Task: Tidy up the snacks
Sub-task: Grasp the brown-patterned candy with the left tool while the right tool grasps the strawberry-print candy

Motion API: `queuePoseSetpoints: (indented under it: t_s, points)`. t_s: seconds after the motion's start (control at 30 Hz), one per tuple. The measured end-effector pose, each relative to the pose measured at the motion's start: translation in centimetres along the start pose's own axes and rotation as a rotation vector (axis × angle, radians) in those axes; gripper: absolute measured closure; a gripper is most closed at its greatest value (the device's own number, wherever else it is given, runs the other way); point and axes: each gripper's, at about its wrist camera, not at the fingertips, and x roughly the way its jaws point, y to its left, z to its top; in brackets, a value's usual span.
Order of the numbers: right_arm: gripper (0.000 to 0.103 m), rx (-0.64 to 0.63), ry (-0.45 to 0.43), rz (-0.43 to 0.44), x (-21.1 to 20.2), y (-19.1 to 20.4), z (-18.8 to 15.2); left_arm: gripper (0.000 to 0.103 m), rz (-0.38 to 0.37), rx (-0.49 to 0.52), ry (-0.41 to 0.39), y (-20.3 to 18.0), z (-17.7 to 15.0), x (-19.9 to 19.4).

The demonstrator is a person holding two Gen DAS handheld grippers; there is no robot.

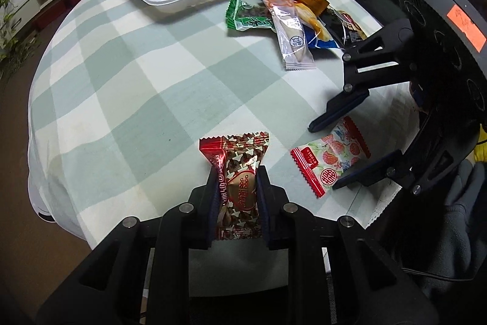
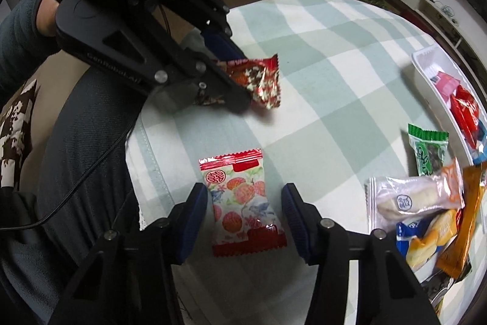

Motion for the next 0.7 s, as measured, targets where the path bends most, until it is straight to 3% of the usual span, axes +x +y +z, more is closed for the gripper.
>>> queuePoseSetpoints:
  t_s: [0.2,0.4,0.7]
  points:
    - [0.066,0.038,0.010,0.012,0.0,-0.3,0.2,0.083,-0.009,-0.021,-0.013,-0.3,0.0,0.3]
    - [0.069,0.112,-0.037,0.009,-1.2,-0.6,-1.2,0.083,-0.016,-0.045,-0.039,-0.7,0.9,0.4]
    - [0.069,0.322,-0.181,0.018,-4.7,-2.9,-5.0,0.083,-0.027,-0.080,-0.093,-1.5,2.9,0.0]
